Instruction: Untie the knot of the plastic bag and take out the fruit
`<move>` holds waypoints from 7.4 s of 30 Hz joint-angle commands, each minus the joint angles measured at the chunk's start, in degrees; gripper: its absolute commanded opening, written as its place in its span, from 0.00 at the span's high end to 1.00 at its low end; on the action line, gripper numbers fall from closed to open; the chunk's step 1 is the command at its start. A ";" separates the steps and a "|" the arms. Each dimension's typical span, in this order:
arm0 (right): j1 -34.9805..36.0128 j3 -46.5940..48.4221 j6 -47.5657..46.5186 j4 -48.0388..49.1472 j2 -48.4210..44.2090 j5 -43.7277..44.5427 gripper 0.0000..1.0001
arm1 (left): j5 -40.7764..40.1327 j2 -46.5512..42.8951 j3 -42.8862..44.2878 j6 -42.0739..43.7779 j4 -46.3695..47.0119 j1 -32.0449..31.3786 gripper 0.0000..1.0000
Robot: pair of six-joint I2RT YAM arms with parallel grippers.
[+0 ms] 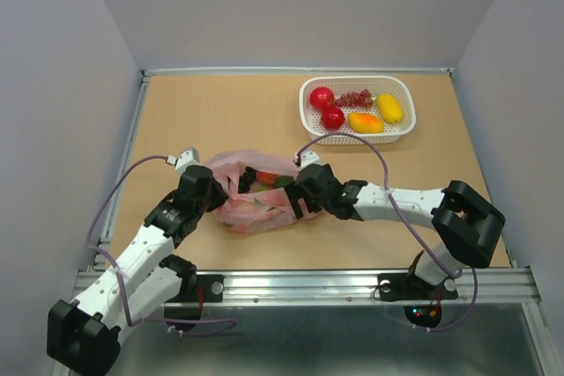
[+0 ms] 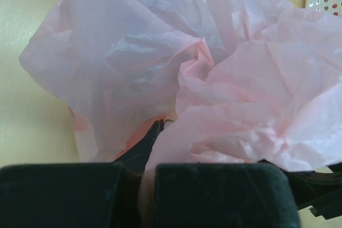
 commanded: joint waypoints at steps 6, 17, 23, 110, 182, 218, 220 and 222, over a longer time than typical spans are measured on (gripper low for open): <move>-0.71 -9.17 11.73 1.73 -2.44 -4.51 0.00 | 1.88 1.23 -2.67 -0.99 3.24 0.14 1.00; -0.53 -5.94 0.32 -0.28 -16.93 -16.91 0.00 | 4.69 3.07 -2.41 0.41 4.99 0.05 1.00; -0.53 7.69 -6.29 -5.82 -18.09 -22.52 0.00 | 6.11 2.11 -4.87 -0.82 5.61 0.05 1.00; -6.16 0.49 -0.49 3.58 1.77 -9.97 0.21 | 2.41 2.80 -7.17 -5.14 10.26 0.05 1.00; -3.77 18.68 -6.02 5.70 -7.45 -14.30 0.96 | -0.40 9.58 4.01 14.38 8.69 2.69 1.00; -37.99 32.59 -5.23 4.82 10.24 -21.20 0.00 | 11.47 6.94 -1.62 5.95 7.02 2.86 1.00; -34.04 28.55 -6.54 4.47 5.31 -22.10 0.00 | 11.47 6.68 -1.88 5.51 6.93 2.86 1.00; -30.52 25.13 -7.78 3.68 2.50 -21.23 0.00 | 9.81 6.33 -2.06 5.24 7.10 2.86 1.00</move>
